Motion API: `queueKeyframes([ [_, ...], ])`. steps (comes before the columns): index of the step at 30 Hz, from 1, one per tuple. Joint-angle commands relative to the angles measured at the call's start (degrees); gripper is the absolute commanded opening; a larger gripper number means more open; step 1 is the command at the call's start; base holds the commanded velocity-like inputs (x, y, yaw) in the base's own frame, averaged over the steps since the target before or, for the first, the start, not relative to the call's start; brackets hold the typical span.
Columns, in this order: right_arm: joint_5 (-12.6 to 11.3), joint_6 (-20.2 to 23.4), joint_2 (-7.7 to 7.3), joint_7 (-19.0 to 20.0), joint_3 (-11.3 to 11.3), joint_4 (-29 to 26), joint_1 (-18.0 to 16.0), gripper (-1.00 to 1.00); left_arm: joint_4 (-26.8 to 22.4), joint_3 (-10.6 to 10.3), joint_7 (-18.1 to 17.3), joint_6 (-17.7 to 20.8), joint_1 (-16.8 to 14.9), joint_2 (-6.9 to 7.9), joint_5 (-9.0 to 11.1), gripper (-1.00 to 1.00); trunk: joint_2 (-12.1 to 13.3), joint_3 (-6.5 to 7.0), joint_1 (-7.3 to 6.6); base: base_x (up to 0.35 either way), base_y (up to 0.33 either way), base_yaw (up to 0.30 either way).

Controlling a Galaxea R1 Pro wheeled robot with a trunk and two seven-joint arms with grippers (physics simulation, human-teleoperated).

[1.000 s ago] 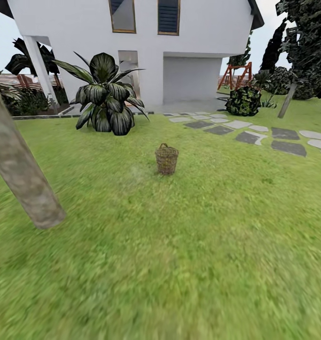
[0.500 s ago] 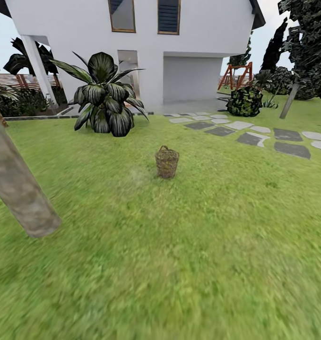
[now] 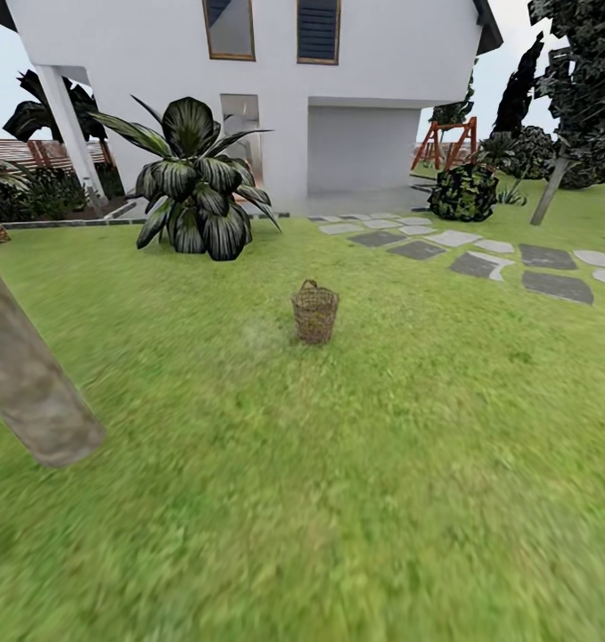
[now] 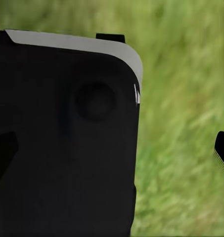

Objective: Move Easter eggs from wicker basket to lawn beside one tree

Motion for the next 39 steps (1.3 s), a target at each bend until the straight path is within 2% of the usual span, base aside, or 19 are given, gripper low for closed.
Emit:
queueKeyframes([
  [1,0.08,-0.18,-0.01,-0.03,0.14,0.05,-0.05,1.00,-0.01,0.02,-0.03,-0.10,-0.01,0.01,0.03,1.00,-0.02,-0.04,0.03,0.274,0.000,0.000],
  [39,0.29,0.05,-0.09,-0.03,0.29,0.21,-0.07,1.00,-0.01,-0.13,-0.04,-0.10,-0.01,-0.13,-0.13,1.00,-0.02,-0.04,0.03,0.273,0.000,0.000],
])
